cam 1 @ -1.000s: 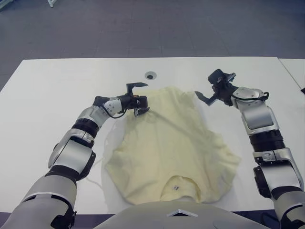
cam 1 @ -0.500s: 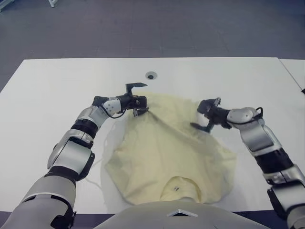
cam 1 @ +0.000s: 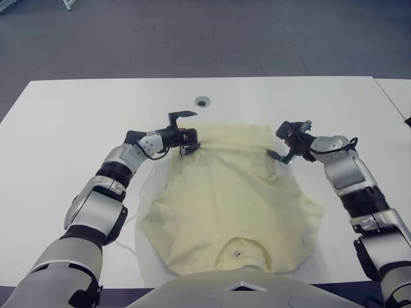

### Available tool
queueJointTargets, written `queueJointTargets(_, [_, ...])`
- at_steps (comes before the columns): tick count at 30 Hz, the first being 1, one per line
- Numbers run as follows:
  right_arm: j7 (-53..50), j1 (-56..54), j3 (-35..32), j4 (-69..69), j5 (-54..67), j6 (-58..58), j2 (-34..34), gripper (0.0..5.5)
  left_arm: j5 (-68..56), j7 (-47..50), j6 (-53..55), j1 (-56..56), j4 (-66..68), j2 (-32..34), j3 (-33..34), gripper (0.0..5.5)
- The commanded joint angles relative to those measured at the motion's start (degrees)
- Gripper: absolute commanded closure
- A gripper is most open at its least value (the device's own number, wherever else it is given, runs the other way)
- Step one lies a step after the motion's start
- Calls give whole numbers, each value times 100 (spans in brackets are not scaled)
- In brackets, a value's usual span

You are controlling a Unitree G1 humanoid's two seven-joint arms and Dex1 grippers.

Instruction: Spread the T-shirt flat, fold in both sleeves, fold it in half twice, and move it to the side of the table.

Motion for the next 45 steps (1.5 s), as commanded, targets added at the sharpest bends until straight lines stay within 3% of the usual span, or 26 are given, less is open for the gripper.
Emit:
queueJointTargets(1, [-351,-435,-166,1582,42,-693,536,13,145,171,223,-360,256,-105,-4,10])
queueJointTargets(6, [-949,-865,-608,2520,134,-1749,704,13,70,280,206,-536,405,-242,83,10])
queueJointTargets(9, [-1040,-768,-1030,1975,423,-1901,652,13,109,299,222,-599,506,-276,84,10])
queueJointTargets(13, [-980,47,-1855,-563,1120,-824,485,13,239,282,435,-725,940,-427,-18,10])
queueJointTargets(21, [-824,1653,-2659,-4397,2060,1265,291,13,417,629,1043,-909,1679,-740,-190,10])
queueJointTargets(29, [-946,2207,-2869,-5370,2425,2290,224,13,366,1136,1822,-1273,2043,-944,-66,10])
queueJointTargets(34, [-1306,2947,-3444,-6016,2741,2818,652,13,58,1271,1400,-1576,1854,-736,262,10])
queueJointTargets(37, [-1382,3780,-3791,-6332,2993,2990,1026,13,-408,968,543,-1527,1191,-226,723,10])
queueJointTargets(40, [-1346,4614,-3960,-6363,3048,2757,1258,13,-1258,352,56,-619,-487,624,1407,10])
queueJointTargets(42, [-1401,4960,-4162,-6388,3145,2722,1477,13,-1904,-24,742,404,-1934,1080,1962,10])
queueJointTargets(45, [-1455,5409,-4419,-6429,3361,2731,1809,13,-3128,-205,2671,2838,-4720,1341,3092,10])
